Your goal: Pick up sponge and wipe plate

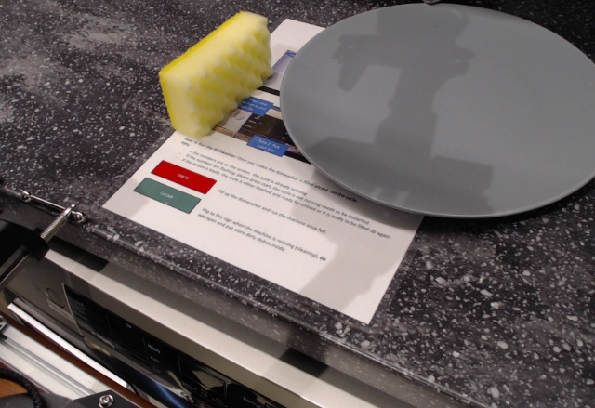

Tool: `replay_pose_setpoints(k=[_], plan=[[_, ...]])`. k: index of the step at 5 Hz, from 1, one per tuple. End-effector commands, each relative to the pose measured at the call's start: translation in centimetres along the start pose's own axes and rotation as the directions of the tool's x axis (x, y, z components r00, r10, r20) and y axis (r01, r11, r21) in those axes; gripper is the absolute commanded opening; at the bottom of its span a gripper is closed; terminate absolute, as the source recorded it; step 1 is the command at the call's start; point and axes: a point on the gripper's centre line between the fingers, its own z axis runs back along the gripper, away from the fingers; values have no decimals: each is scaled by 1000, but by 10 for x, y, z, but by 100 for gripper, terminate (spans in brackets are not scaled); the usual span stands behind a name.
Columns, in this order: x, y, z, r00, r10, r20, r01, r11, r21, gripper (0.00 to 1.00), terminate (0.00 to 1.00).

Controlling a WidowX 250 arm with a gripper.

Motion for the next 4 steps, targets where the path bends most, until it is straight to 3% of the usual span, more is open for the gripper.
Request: replay_pose_setpoints(k=[1, 4], plan=[[0, 0, 0, 1000, 0, 0, 0, 1000, 0, 100, 0], [34, 60, 22, 982, -166, 88, 155, 980, 122, 100, 0]])
